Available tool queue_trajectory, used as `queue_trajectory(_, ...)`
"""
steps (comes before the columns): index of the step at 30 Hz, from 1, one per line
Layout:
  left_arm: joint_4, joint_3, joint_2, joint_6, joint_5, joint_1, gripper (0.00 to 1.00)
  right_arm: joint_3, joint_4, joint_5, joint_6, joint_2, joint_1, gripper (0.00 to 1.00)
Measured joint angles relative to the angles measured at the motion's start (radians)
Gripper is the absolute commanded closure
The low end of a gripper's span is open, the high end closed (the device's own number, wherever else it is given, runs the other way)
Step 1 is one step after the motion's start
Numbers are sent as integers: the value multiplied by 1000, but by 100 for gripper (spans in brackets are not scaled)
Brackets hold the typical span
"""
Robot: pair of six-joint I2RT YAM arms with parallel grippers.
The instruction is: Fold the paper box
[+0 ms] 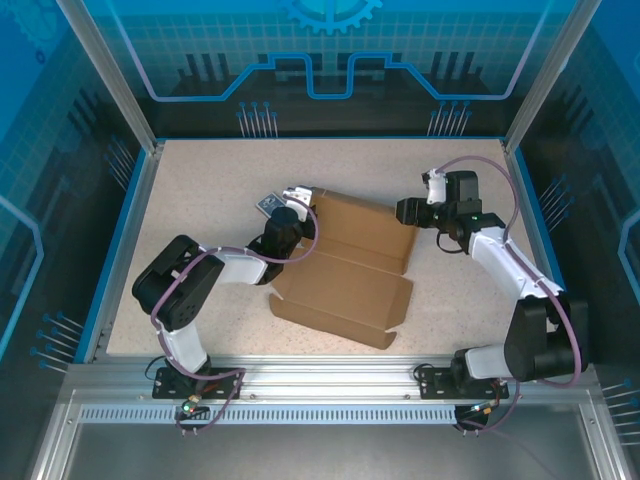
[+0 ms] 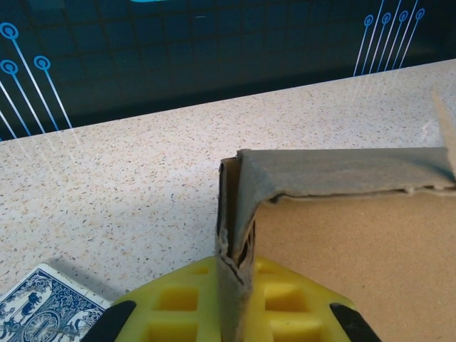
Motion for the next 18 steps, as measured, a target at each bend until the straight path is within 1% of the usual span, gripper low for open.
queue_trajectory(10, 4, 0, -2, 8, -10, 0, 100, 111, -69, 55, -38, -37, 23, 30)
queue_trajectory(18, 5, 0, -2, 7, -10, 0, 100, 124, -108, 128, -55, -49, 40, 29)
